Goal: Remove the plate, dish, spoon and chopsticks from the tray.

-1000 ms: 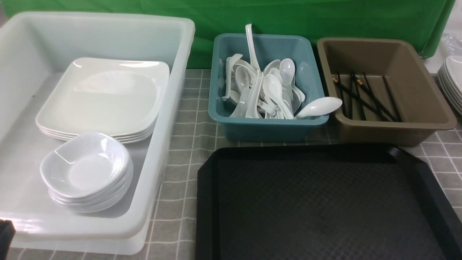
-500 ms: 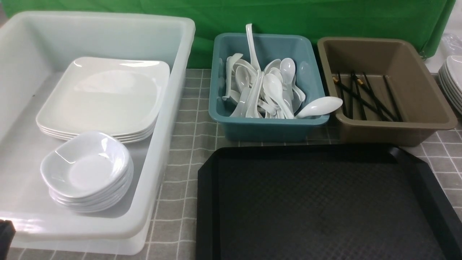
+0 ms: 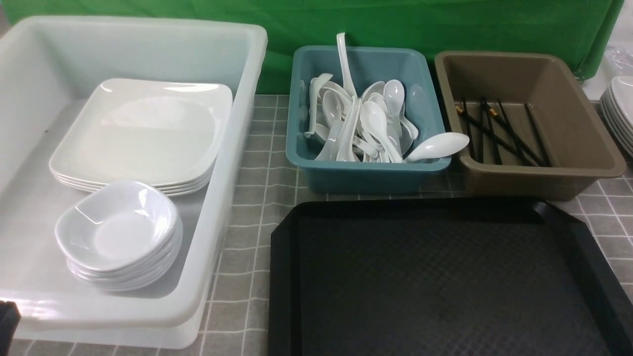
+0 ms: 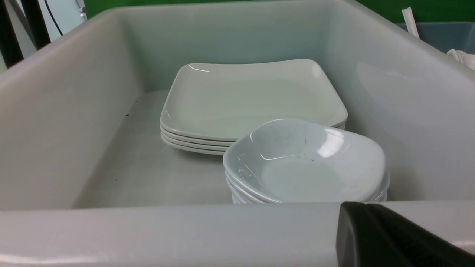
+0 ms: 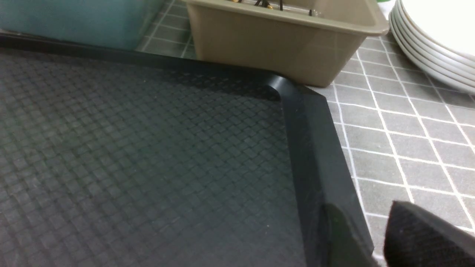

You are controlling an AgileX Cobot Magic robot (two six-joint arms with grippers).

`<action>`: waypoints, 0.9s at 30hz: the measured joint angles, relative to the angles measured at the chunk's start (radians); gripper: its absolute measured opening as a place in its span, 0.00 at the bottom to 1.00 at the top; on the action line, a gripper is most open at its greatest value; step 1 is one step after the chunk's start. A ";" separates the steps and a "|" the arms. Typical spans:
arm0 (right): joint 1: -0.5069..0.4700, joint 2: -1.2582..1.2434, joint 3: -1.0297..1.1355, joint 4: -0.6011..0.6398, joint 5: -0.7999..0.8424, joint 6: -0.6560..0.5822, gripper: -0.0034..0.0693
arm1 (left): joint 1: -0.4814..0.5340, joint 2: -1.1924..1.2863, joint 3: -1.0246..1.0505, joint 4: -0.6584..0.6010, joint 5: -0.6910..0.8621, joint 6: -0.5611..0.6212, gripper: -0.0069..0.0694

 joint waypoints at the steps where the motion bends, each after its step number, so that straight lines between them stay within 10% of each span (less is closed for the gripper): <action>1: 0.000 0.000 0.000 0.000 0.000 0.000 0.37 | 0.000 0.000 0.000 0.000 0.000 0.002 0.09; 27: 0.000 -0.001 0.000 0.000 0.000 0.000 0.37 | 0.000 0.000 0.000 0.002 0.000 0.017 0.09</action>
